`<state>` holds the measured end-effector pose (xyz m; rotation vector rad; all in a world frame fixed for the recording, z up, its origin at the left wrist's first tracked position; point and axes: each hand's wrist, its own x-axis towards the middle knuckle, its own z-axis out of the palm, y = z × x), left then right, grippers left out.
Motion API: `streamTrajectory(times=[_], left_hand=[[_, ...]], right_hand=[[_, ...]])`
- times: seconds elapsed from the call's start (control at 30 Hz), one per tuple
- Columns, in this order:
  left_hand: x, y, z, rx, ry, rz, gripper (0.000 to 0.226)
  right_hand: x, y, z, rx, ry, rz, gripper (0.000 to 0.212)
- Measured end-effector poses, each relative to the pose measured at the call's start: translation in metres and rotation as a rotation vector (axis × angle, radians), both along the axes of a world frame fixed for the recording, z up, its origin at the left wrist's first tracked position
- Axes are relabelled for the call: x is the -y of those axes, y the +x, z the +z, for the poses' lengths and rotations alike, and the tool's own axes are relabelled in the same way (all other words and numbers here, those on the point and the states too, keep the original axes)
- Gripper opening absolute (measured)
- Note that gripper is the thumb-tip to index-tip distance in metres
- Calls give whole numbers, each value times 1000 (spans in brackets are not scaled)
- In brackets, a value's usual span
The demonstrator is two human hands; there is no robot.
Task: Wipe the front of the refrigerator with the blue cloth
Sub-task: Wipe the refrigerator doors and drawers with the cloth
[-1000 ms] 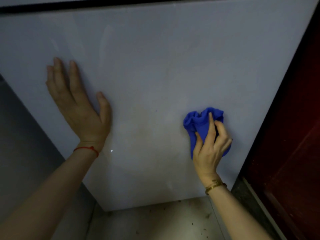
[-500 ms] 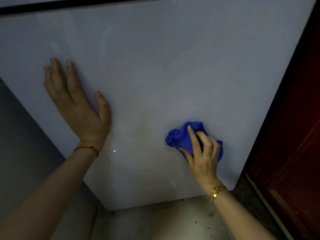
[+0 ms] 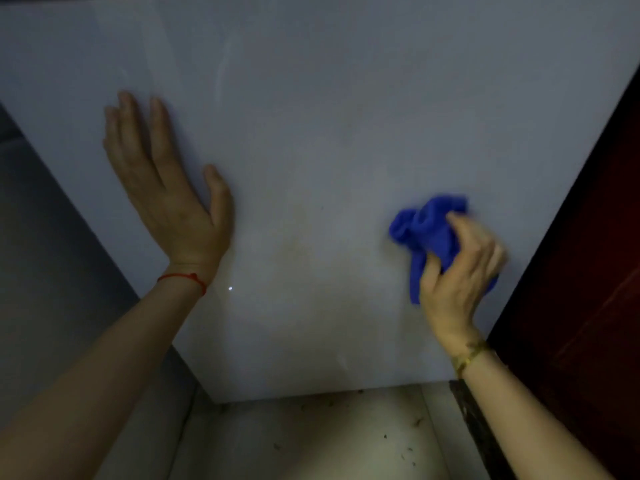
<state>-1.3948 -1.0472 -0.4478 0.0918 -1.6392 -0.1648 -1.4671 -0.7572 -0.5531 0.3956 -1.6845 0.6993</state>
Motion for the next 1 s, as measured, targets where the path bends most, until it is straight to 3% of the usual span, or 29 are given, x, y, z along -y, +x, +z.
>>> streamTrajectory(times=[0.1,0.27,0.37,0.43,0.53,0.6,0.73,0.83,0.9,1.0], left_hand=[[-2,0,0,1,9,-6,60],[0,0,0,8,-3,-3,60],[0,0,-1,1,6,-7,60],[-1,-1,-1,-3,15,-8,59],[-1,-1,0,-2,15,1,59],[-1,0,0,1,17,3,59],[-1,-1,0,7,18,3,59],[0,-1,0,2,15,3,59],[-1,-1,0,3,11,4,59],[-1,-1,0,4,12,11,59]], right_hand=[[13,-4,11,-49,-5,-17,31],[37,12,-67,-191,632,-64,46],[18,10,-73,-249,817,-54,55],[9,6,-49,-291,773,-76,52],[22,2,-12,-303,544,-75,44],[42,5,-15,-303,475,-86,39],[49,8,-61,-327,754,-50,40],[38,4,-44,-368,855,25,43],[36,1,-2,-405,716,-45,43],[46,-4,69,-293,262,-50,43]])
